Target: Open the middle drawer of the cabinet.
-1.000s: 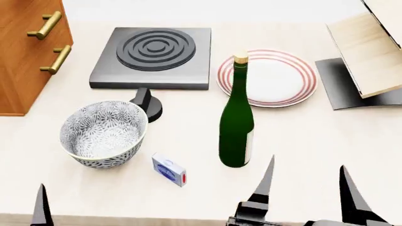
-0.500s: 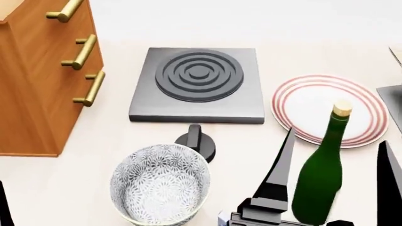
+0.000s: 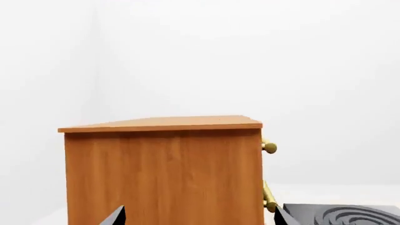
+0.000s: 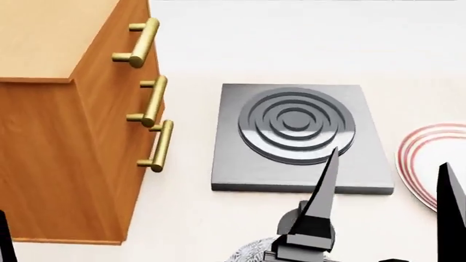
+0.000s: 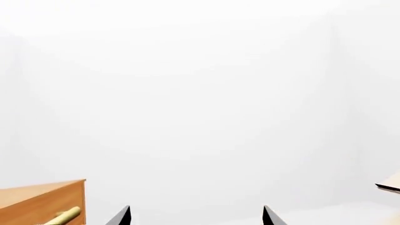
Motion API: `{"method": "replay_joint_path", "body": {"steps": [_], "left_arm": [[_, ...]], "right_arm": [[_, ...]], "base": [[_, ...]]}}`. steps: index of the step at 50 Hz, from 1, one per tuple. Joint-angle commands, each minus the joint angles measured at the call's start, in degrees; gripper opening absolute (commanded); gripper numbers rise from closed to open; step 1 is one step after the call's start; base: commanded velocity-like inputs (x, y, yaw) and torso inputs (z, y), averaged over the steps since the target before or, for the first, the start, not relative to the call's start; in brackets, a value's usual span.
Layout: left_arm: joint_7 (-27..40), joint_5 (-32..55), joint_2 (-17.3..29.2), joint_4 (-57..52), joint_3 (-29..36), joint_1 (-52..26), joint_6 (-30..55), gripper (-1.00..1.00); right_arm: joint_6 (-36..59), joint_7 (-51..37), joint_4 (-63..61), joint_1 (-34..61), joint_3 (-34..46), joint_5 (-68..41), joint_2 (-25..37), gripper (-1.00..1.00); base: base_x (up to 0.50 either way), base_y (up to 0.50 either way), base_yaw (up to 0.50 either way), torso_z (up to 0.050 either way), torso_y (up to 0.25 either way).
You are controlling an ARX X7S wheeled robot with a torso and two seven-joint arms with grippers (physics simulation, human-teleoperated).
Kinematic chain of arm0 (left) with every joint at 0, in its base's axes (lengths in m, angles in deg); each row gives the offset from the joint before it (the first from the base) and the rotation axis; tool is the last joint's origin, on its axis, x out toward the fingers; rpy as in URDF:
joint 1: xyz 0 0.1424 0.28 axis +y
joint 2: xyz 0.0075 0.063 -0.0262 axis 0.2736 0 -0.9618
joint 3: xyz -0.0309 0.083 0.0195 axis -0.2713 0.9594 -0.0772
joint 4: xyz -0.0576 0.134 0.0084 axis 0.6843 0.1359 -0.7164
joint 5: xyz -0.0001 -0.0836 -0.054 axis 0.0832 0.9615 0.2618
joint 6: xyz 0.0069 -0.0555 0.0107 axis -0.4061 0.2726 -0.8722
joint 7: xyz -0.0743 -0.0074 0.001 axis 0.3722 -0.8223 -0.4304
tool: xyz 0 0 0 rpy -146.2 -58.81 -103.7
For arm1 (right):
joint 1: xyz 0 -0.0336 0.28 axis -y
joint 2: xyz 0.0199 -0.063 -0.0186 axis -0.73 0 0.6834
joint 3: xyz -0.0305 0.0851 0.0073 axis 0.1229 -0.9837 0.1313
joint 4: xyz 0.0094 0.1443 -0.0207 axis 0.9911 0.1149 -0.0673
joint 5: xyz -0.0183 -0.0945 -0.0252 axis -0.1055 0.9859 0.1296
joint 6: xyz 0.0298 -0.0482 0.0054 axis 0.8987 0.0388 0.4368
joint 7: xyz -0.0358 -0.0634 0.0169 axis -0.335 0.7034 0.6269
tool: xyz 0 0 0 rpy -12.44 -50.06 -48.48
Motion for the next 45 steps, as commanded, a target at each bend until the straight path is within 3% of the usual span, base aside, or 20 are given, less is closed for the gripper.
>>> {"method": "replay_joint_path", "body": {"steps": [1,11,45], "left_arm": [[0.85,0.28,0.77,0.13,0.51,0.01,-0.10,1.00],[1.42,0.10,1.39,0.63,1.40,0.02,-0.40,1.00],[3.67,-0.81,3.43,0.75,4.05,-0.17,0.13,1.00]], "right_arm": [[-0.75,-1.07,0.13,0.14,1.02,-0.25,1.17,1.00],[-4.45,-0.66,0.82,-1.04,0.54,-1.12,1.39,1.00],[-5.50,-2.25,1.51,-1.03,1.56,-1.87,3.02,1.00]], "base": [[0.41,0.42,0.00,0.000,0.015],[0.45,0.24,0.00,0.000,0.000],[0.00,0.00,0.00,0.000,0.000]]}}
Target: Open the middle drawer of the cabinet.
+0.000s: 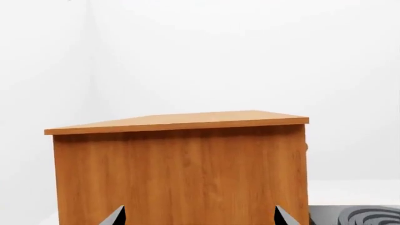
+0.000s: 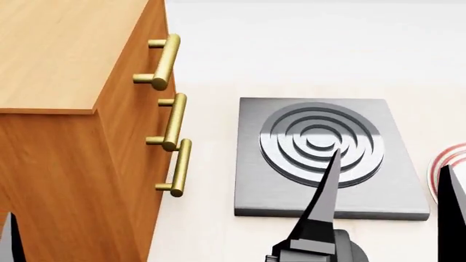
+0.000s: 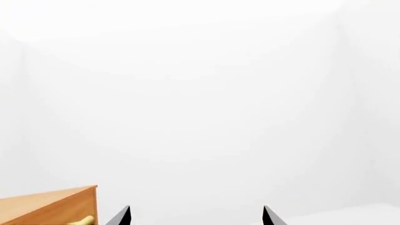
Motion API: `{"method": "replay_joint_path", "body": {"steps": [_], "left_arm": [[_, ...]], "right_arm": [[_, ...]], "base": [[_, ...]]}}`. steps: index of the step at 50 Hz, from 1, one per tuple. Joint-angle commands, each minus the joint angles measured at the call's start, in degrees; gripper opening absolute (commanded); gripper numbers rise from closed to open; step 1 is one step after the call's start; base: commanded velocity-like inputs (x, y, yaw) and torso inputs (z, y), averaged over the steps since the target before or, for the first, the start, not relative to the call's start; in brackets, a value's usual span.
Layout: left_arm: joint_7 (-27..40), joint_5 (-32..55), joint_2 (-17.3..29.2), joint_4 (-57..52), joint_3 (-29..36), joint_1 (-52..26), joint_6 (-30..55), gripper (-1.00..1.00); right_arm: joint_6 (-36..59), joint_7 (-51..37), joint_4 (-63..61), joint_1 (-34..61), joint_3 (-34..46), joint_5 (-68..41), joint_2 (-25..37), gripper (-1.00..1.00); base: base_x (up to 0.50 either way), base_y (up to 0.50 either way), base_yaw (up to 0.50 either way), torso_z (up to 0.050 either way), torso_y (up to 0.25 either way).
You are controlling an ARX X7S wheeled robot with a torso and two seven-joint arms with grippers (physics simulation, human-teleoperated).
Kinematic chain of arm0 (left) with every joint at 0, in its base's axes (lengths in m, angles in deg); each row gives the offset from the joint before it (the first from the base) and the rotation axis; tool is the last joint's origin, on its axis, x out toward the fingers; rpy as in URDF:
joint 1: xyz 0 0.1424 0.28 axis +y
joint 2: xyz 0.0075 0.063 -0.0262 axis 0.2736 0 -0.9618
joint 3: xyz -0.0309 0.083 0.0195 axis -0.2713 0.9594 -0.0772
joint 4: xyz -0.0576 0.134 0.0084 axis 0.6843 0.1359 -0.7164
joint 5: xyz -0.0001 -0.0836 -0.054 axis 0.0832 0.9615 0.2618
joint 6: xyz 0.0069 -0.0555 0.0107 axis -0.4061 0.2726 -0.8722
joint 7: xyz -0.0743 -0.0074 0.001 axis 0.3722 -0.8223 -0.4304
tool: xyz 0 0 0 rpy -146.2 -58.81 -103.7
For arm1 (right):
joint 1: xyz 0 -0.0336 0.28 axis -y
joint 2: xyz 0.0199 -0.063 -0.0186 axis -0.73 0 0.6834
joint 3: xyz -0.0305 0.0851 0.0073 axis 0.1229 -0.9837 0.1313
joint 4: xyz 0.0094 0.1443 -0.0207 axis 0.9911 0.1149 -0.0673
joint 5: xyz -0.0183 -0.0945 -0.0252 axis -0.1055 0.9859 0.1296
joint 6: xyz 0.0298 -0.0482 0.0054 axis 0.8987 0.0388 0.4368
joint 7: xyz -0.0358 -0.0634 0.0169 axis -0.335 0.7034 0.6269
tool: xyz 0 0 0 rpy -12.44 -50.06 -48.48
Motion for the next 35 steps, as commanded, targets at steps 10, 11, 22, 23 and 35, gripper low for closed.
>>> {"method": "replay_joint_path", "body": {"steps": [10,11,22,23,35], "left_arm": [[1.73,-0.18,1.38,-0.03,1.57,0.01,0.31,1.00],[1.81,-0.19,1.46,-0.06,1.65,0.04,0.29,1.00],[2.61,0.28,2.11,0.22,1.99,0.05,-0.05,1.00],[2.68,0.29,2.18,0.24,2.03,0.04,-0.06,1.00],[3.42,0.60,2.84,0.57,2.51,-0.11,-0.26,1.00]], "right_arm": [[0.23,-0.89,0.63,0.48,1.00,-0.66,0.88,1.00],[0.15,-0.94,0.62,0.45,0.99,-0.70,0.90,1.00],[-0.74,-1.41,0.39,0.14,0.69,-1.02,1.33,1.00],[-0.78,-1.44,0.39,0.14,0.74,-1.02,1.36,1.00],[-1.36,-1.74,0.36,0.13,1.28,-1.29,1.72,1.00]], "base": [[0.00,-0.43,0.00,0.000,0.000],[0.00,-0.50,0.00,0.000,0.000],[0.00,-0.12,0.00,0.000,0.000],[0.00,0.00,0.00,0.000,0.000],[0.00,-0.19,0.00,0.000,0.000]]}}
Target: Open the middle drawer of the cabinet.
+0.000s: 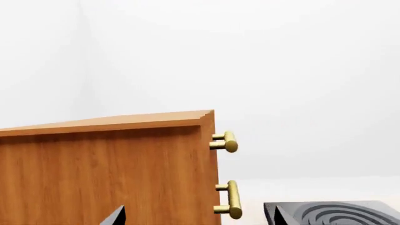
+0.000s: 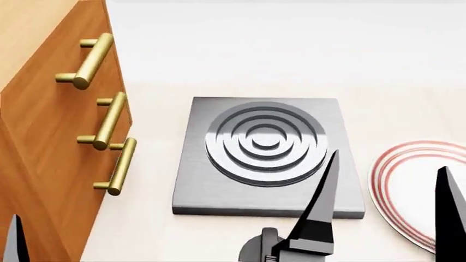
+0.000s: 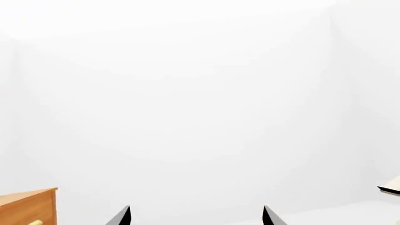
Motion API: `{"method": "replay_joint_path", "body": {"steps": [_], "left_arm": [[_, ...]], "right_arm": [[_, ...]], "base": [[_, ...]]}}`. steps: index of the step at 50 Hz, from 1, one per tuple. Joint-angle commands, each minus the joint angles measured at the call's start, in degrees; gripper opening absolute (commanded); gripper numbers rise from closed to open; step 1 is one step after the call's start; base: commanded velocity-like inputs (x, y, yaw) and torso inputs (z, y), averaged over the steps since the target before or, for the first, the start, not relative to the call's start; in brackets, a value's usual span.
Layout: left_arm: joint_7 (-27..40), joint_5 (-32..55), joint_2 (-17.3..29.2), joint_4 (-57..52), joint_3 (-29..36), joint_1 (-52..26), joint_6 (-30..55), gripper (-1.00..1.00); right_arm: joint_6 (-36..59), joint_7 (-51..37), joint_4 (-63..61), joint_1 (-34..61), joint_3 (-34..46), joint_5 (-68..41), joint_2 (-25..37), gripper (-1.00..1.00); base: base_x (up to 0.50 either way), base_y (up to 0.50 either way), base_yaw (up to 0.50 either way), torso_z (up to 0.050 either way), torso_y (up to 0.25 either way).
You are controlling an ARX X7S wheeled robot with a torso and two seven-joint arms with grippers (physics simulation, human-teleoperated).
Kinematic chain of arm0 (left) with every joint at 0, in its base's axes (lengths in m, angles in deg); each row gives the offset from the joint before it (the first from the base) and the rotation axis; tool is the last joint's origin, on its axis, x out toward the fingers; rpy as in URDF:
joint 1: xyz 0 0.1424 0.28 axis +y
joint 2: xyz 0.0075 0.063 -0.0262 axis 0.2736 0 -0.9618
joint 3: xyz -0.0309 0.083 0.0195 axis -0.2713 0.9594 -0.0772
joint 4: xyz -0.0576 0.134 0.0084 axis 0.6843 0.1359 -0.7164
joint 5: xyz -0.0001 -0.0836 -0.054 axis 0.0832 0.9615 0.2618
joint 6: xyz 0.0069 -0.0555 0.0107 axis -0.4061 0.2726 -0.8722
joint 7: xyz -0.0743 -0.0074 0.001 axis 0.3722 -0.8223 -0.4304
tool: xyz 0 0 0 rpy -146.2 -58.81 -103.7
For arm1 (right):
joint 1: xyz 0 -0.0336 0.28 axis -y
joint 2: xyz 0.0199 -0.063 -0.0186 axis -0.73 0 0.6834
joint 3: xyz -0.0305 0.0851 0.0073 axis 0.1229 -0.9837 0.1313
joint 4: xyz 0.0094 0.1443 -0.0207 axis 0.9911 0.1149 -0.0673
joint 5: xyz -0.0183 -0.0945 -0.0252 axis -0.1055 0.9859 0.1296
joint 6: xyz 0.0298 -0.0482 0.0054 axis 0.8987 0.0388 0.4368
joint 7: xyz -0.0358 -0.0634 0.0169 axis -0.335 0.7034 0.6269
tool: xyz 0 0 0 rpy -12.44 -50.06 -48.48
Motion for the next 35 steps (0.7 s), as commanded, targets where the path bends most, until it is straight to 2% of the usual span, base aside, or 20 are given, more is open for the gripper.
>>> {"method": "replay_joint_path", "body": {"steps": [1,7,10,13,14,15,16,28,29,30,33,35], "left_arm": [[0.68,0.68,0.60,0.15,0.21,-0.11,-0.12,1.00],[1.00,0.32,0.76,0.57,1.20,-0.21,-1.15,1.00],[1.26,-0.81,1.66,-2.26,1.77,-2.27,2.22,1.00],[0.19,-5.40,2.90,-4.49,4.82,-12.55,12.49,1.00],[-4.28,-10.49,-0.18,-4.50,5.26,-14.83,14.79,1.00],[-12.88,-19.08,-8.77,-4.50,3.99,-16.42,14.76,1.00],[-21.47,-26.60,-13.13,-4.50,3.52,-17.60,14.50,1.00],[-21.72,-25.27,-13.14,-4.50,2.41,-17.98,14.83,1.00],[-22.77,-28.85,-13.14,-4.50,4.35,-19.78,16.43,1.00],[-22.81,-28.09,-13.14,-4.50,4.52,-20.77,17.25,1.00],[-27.11,-41.26,-12.64,-4.20,12.85,-28.25,25.26,1.00],[-27.77,-45.41,-11.33,-1.83,16.84,-31.73,26.70,1.00]], "right_arm": [[-0.72,-0.29,-0.12,-0.07,0.64,0.40,0.41,1.00],[-0.87,-0.46,0.49,0.03,0.85,0.58,0.58,1.00],[-1.18,-0.25,0.89,0.19,1.27,0.75,0.52,1.00],[-1.30,0.11,1.57,0.39,2.08,0.79,0.29,1.00],[-1.23,0.12,1.48,0.45,2.22,0.72,0.31,1.00],[-0.96,0.07,1.34,0.67,2.28,0.56,0.41,1.00],[-0.85,0.01,1.39,0.81,2.26,0.45,0.44,1.00],[-0.91,-0.23,1.73,0.95,2.82,0.62,0.68,1.00],[-0.93,-0.14,1.99,1.08,3.10,0.75,0.59,1.00],[-0.94,-0.10,2.05,1.10,3.25,0.83,0.60,1.00],[-0.82,-0.16,1.83,1.07,3.32,0.69,0.80,1.00],[-0.92,-0.18,1.77,0.99,3.24,0.58,0.92,1.00]], "base": [[0.00,0.00,0.00,0.000,0.000],[0.00,0.00,0.00,0.000,0.000],[0.00,0.00,0.00,0.000,0.000],[0.00,0.00,0.00,0.000,0.000],[0.00,0.00,0.00,0.000,0.000],[0.00,0.00,0.00,0.000,0.000],[0.00,0.00,0.00,0.000,0.000],[0.00,0.00,0.00,0.000,0.000],[0.00,0.00,0.00,0.000,0.000],[0.00,0.00,0.00,0.000,0.000],[0.00,0.00,0.00,0.000,0.000],[0.00,0.00,0.00,0.000,0.000]]}}
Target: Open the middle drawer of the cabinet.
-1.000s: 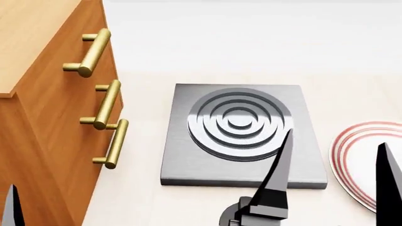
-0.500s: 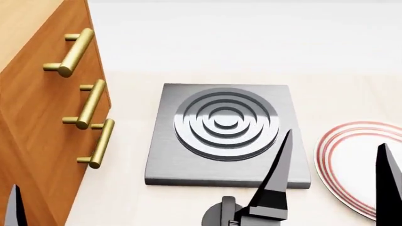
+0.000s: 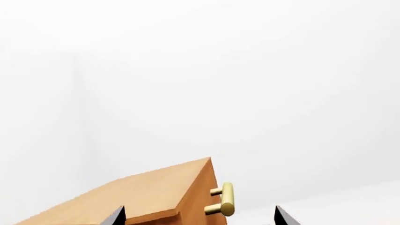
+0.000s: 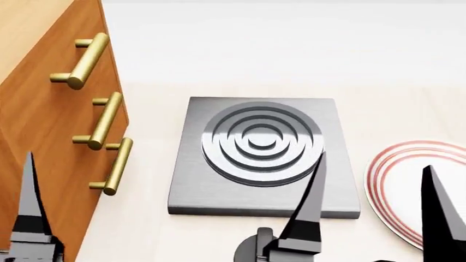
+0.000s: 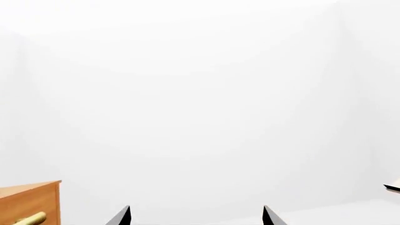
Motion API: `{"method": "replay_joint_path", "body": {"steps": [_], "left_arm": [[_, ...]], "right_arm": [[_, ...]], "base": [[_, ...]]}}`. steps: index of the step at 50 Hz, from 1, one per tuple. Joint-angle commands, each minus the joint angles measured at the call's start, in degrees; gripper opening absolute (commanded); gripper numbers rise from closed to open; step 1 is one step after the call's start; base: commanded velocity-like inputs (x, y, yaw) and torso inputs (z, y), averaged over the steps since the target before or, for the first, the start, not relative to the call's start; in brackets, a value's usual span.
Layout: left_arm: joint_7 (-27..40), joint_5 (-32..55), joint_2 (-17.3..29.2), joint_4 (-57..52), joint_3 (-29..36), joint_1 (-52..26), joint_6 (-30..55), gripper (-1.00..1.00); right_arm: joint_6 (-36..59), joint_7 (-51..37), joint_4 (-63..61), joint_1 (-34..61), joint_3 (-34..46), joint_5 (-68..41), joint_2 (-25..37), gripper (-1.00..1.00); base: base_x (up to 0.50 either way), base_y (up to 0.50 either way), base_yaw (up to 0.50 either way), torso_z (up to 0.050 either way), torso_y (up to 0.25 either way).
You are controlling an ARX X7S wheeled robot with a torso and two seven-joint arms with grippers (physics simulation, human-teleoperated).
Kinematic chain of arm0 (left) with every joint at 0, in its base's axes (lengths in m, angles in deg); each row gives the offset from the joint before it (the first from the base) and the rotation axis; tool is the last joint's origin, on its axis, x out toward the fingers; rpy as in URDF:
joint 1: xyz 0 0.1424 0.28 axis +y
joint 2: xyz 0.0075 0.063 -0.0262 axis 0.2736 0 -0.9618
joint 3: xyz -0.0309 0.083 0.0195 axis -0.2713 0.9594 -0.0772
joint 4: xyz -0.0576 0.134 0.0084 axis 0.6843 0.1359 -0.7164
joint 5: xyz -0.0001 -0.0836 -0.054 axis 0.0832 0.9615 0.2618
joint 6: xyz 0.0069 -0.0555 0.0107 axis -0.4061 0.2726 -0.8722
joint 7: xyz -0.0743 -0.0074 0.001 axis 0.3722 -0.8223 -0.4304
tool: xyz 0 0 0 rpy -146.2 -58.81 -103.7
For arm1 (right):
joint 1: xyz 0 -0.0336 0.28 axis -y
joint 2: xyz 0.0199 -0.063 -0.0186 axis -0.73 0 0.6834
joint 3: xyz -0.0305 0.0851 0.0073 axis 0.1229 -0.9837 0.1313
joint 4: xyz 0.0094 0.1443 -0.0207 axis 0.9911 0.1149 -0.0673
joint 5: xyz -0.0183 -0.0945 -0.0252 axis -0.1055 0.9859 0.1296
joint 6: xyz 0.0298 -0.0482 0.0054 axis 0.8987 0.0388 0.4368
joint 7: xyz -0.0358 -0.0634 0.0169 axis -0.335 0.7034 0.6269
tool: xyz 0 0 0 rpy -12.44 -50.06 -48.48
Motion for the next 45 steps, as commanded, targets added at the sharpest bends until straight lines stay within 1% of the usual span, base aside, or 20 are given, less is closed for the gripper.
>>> {"method": "replay_joint_path", "body": {"steps": [1,2,7,10,12,14,19,20,24,27,28,30,32,34,35,38,40,41,42,45], "left_arm": [[-7.81,-19.51,-0.35,3.01,12.14,-14.25,11.26,1.00],[-8.38,-23.10,0.78,6.40,15.16,-17.51,11.62,1.00],[-8.55,-27.54,1.65,17.05,20.05,-25.71,12.22,1.00],[-8.45,-32.86,3.55,25.49,26.06,-29.74,10.95,1.00],[-7.98,-35.18,3.00,32.49,28.21,-33.16,11.42,1.00],[-8.86,-34.92,3.16,35.52,29.45,-34.61,11.00,1.00],[-1.53,-34.16,2.23,52.80,31.67,-41.33,6.22,1.00],[2.14,-33.28,1.96,57.36,32.18,-43.49,3.03,1.00],[5.38,-31.96,0.38,69.03,34.59,-47.75,-0.77,1.00],[5.91,-28.11,-1.74,77.03,34.70,-50.73,-1.99,1.00],[5.35,-27.23,-1.96,79.72,36.30,-51.96,-1.19,1.00],[5.70,-23.82,-1.99,83.17,38.89,-53.66,-1.33,1.00],[8.15,-19.81,-2.05,86.36,41.59,-55.73,-0.60,1.00],[12.72,-8.26,-2.13,92.29,48.02,-60.11,1.67,1.00],[15.36,-0.18,-2.14,95.17,51.55,-62.46,2.30,1.00],[22.95,21.44,-2.15,103.57,66.22,-68.93,0.37,1.00],[25.60,30.63,-2.15,106.08,73.05,-71.43,-0.72,1.00],[26.01,34.23,-2.15,107.25,74.96,-72.30,-0.71,1.00],[26.76,35.08,-2.15,108.12,77.26,-72.98,-1.48,1.00],[26.87,35.59,-2.15,109.13,79.86,-73.80,-1.75,1.00]], "right_arm": [[-0.03,-0.05,0.18,0.17,0.69,0.05,0.31,1.00],[-0.12,0.00,0.25,0.19,0.68,-0.03,0.33,1.00],[-0.44,0.09,0.34,0.05,0.51,-0.34,0.61,1.00],[-0.56,0.10,0.37,-0.05,0.44,-0.41,0.81,1.00],[-0.62,0.20,0.28,-0.06,0.50,-0.52,0.95,1.00],[-0.90,0.32,0.43,-0.11,0.33,-0.98,0.95,1.00],[-1.05,0.42,0.60,-0.14,0.32,-0.85,1.35,1.00],[-1.27,0.43,0.44,-0.22,0.40,-0.66,1.33,1.00],[-1.19,0.49,0.58,0.06,1.08,-0.08,1.33,1.00],[-1.59,0.64,0.91,0.06,0.92,-0.31,1.37,1.00],[-1.72,0.64,1.05,0.05,0.72,-0.55,1.39,1.00],[-1.92,0.62,1.10,-0.09,0.41,-0.73,1.55,1.00],[-2.14,0.64,1.38,-0.17,0.22,-0.86,1.59,1.00],[-2.19,0.63,1.52,-0.16,0.37,-0.80,1.55,1.00],[-2.13,0.63,1.52,-0.11,0.51,-0.73,1.56,1.00],[-2.23,0.73,1.61,-0.16,0.55,-0.82,1.70,1.00],[-2.39,0.77,1.78,-0.19,0.21,-1.24,1.83,1.00],[-2.47,0.79,1.90,-0.21,0.15,-1.28,1.85,1.00],[-2.53,0.78,2.04,-0.22,0.09,-1.34,1.85,1.00],[-2.64,0.80,2.31,-0.19,0.23,-1.30,1.79,1.00]], "base": [[0.00,0.00,0.00,0.000,0.000],[0.00,0.00,0.00,0.000,0.000],[0.00,0.00,0.00,0.000,0.000],[0.00,0.00,0.00,0.000,0.000],[0.00,0.00,0.00,0.000,0.000],[0.00,0.00,0.00,0.000,0.000],[0.00,0.00,0.00,0.000,0.000],[0.00,0.00,0.00,0.000,0.000],[0.00,0.00,0.00,0.000,0.000],[0.00,0.00,0.00,0.000,0.000],[0.00,0.00,0.00,0.000,0.000],[0.00,0.00,0.00,0.000,0.000],[0.00,0.00,0.00,0.000,0.000],[0.00,0.00,0.00,0.000,0.000],[0.00,0.00,0.00,0.000,0.000],[0.00,0.00,0.00,0.000,0.000],[0.00,0.00,0.00,0.000,0.000],[0.00,0.00,0.00,0.000,0.000],[0.00,0.00,0.00,0.000,0.000],[0.00,0.00,0.00,0.000,0.000]]}}
